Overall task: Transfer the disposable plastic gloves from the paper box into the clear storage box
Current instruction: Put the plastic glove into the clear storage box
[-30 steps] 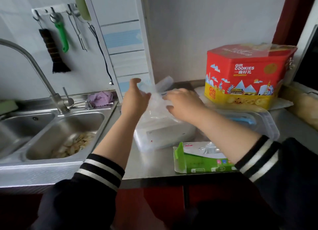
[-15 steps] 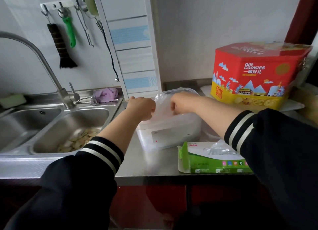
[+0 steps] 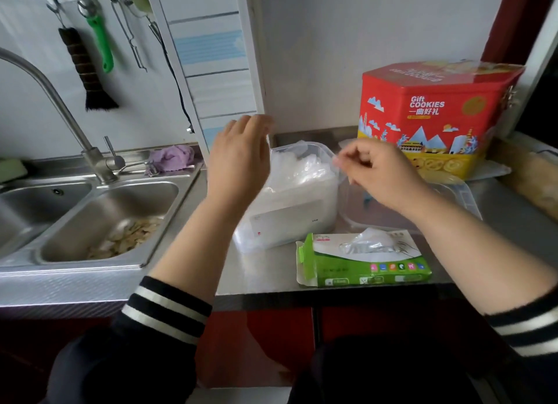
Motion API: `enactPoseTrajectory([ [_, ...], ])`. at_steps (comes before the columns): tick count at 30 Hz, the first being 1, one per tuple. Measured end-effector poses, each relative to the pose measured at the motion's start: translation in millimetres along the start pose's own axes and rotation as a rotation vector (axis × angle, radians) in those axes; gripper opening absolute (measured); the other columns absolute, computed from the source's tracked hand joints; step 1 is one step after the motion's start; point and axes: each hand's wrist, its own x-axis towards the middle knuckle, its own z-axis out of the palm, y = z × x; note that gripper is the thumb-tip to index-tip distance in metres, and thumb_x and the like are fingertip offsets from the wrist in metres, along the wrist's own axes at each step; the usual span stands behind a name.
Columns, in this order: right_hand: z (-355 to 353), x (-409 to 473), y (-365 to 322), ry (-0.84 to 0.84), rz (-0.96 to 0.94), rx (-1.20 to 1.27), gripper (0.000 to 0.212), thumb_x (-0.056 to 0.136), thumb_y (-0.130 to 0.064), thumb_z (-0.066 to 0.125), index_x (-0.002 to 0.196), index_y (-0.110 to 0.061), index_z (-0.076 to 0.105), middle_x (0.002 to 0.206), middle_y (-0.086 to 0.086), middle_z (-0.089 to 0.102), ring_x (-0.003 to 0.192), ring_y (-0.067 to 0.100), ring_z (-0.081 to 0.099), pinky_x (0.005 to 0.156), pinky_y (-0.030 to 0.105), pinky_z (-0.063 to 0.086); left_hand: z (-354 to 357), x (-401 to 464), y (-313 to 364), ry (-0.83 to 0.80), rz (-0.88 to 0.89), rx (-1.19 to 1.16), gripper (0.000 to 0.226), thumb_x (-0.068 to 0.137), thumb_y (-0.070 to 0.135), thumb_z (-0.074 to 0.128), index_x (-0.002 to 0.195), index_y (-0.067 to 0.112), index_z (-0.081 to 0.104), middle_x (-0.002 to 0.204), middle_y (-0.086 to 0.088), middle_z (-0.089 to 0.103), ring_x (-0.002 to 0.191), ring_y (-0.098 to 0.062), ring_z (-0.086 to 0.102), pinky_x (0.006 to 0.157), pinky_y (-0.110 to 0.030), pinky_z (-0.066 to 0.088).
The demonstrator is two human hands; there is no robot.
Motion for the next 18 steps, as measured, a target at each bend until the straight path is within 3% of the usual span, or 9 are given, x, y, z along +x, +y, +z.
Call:
enactPoseTrajectory([
  [1, -2, -12, 8, -0.088, 0.052, -0.057, 0.017, 0.089, -0.029, 0.065, 0.087, -0.012, 0.068, 0.073, 0.002, 0.066, 0.064, 0.010, 0.058, 0.064, 0.028, 0.046, 3, -12, 20, 0.079, 0.038, -0.151, 0.026, 0.089, 0.004, 0.046, 0.107, 0.008, 0.064, 0.098, -0.006, 0.068, 0.088, -0.023, 0.059, 0.076, -0.035, 0.046],
  [3, 3, -27, 21, -0.272, 0.130, -0.209, 0.022, 0.082, -0.041, 0.071, 0.083, -0.020, 0.066, 0.077, -0.006, 0.064, 0.070, 0.008, 0.057, 0.065, 0.027, 0.042, 9, -40, 48, 0.074, 0.077, -0.362, 0.021, 0.091, 0.004, 0.051, 0.110, 0.007, 0.062, 0.098, -0.002, 0.067, 0.086, -0.014, 0.058, 0.077, -0.029, 0.047],
  [5, 7, -40, 33, -0.431, 0.145, -0.378, 0.023, 0.076, -0.048, 0.074, 0.085, -0.032, 0.061, 0.089, -0.015, 0.060, 0.083, 0.006, 0.056, 0.069, 0.023, 0.041, 24, -69, 66, -0.097, 0.052, -0.493, 0.025, 0.093, 0.013, 0.056, 0.119, 0.013, 0.056, 0.104, 0.003, 0.066, 0.090, -0.008, 0.059, 0.080, -0.031, 0.050],
  [7, 10, -49, 41, -0.523, 0.158, -0.463, 0.019, 0.078, -0.045, 0.074, 0.086, -0.037, 0.058, 0.095, -0.014, 0.056, 0.089, 0.009, 0.054, 0.072, 0.027, 0.041, 39, -92, 74, -0.344, -0.090, -0.582, 0.042, 0.091, 0.038, 0.057, 0.128, 0.023, 0.046, 0.110, 0.011, 0.063, 0.097, -0.004, 0.059, 0.085, -0.033, 0.050],
  [9, 11, -56, 47, -0.497, 0.153, -0.509, 0.009, 0.084, -0.038, 0.069, 0.082, -0.033, 0.062, 0.094, -0.007, 0.055, 0.090, 0.014, 0.055, 0.075, 0.033, 0.044, 52, -107, 76, -0.536, -0.225, -0.661, 0.069, 0.081, 0.057, 0.062, 0.137, 0.025, 0.038, 0.115, 0.013, 0.062, 0.107, -0.004, 0.059, 0.091, -0.027, 0.047],
  [11, 13, -61, 51, -0.426, 0.132, -0.478, 0.006, 0.086, -0.035, 0.066, 0.088, -0.030, 0.070, 0.095, -0.007, 0.057, 0.091, 0.016, 0.057, 0.079, 0.034, 0.045, 61, -120, 76, -0.660, -0.266, -0.679, 0.087, 0.073, 0.053, 0.076, 0.143, 0.020, 0.034, 0.122, 0.007, 0.063, 0.114, -0.011, 0.058, 0.092, -0.021, 0.042],
  [14, 16, -67, 52, -0.351, 0.116, -0.392, 0.006, 0.086, -0.030, 0.068, 0.087, -0.026, 0.073, 0.091, -0.009, 0.059, 0.087, 0.012, 0.057, 0.077, 0.031, 0.043, 70, -131, 75, -0.638, -0.248, -0.649, 0.091, 0.069, 0.043, 0.083, 0.143, 0.017, 0.037, 0.123, 0.005, 0.064, 0.115, -0.012, 0.057, 0.092, -0.018, 0.038],
  [18, 19, -70, 52, -0.293, 0.094, -0.343, 0.009, 0.089, -0.027, 0.065, 0.085, -0.023, 0.071, 0.089, -0.009, 0.058, 0.083, 0.010, 0.054, 0.075, 0.033, 0.042, 74, -132, 76, -0.590, -0.264, -0.662, 0.088, 0.067, 0.042, 0.085, 0.140, 0.020, 0.041, 0.114, 0.009, 0.065, 0.109, -0.010, 0.059, 0.094, -0.026, 0.044],
])
